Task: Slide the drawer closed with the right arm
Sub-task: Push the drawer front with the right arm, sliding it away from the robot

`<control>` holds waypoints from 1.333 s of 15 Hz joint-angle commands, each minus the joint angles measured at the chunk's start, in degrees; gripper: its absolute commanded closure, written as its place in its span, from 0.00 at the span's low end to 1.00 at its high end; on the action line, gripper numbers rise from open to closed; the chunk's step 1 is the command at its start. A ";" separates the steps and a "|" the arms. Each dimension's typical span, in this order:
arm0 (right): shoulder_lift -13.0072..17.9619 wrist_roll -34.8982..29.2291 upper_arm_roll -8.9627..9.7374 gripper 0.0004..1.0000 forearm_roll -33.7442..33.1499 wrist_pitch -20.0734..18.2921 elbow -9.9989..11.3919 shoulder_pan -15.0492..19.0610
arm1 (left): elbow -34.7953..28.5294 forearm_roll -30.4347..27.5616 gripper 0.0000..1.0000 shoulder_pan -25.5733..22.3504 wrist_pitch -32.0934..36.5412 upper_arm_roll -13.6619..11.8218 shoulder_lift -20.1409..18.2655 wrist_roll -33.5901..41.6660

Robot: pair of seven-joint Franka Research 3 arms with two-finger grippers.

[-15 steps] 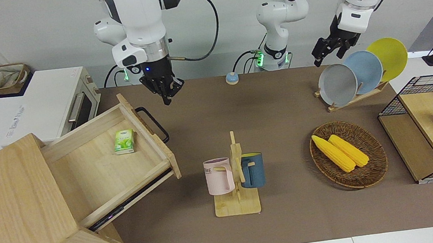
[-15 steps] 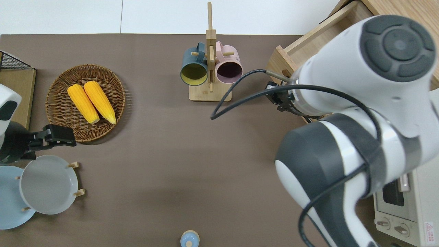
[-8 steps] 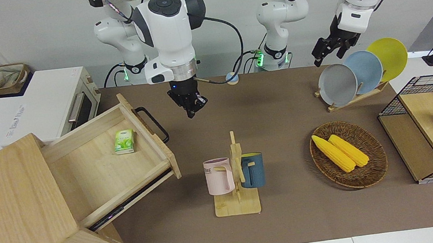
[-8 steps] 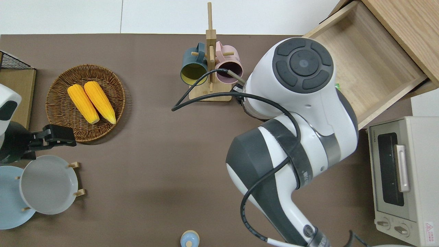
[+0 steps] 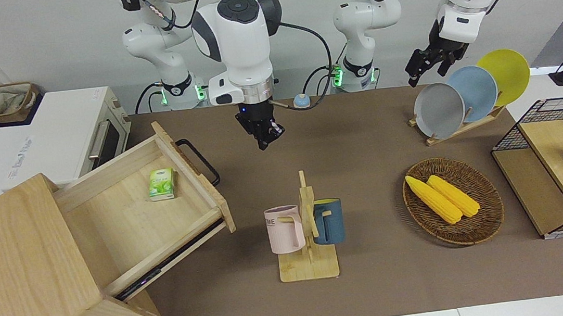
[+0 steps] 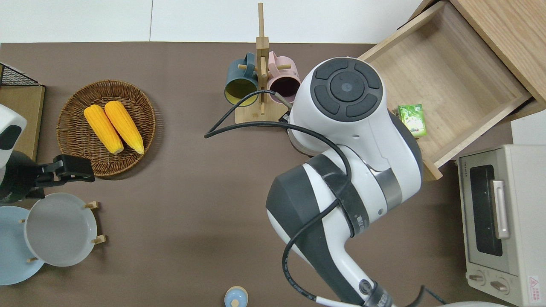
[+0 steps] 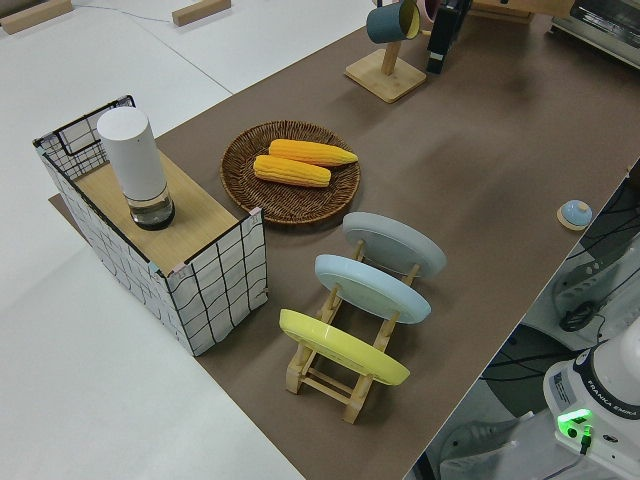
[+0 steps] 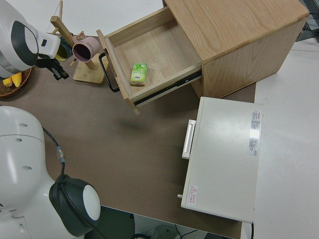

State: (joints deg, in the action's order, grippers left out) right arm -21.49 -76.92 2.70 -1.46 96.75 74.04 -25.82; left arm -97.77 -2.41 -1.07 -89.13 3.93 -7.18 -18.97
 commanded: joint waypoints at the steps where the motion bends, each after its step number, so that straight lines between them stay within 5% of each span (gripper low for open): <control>1: -0.30 -3.83 0.12 1.00 1.55 -0.51 1.98 0.86 | 0.21 -0.05 0.01 0.01 0.89 -0.24 -0.46 0.42; 5: -0.39 -4.38 0.12 1.00 1.46 0.36 4.44 1.56 | 0.21 -0.05 0.01 0.01 0.89 -0.24 -0.46 0.42; 20: -3.55 3.80 0.12 1.00 0.06 6.51 4.44 8.68 | 0.21 -0.05 0.01 0.01 0.89 -0.24 -0.46 0.42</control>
State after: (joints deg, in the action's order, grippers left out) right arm -24.19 -75.35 2.25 -1.38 100.87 78.06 -18.34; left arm -97.77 -2.41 -1.07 -89.13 3.93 -7.18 -18.97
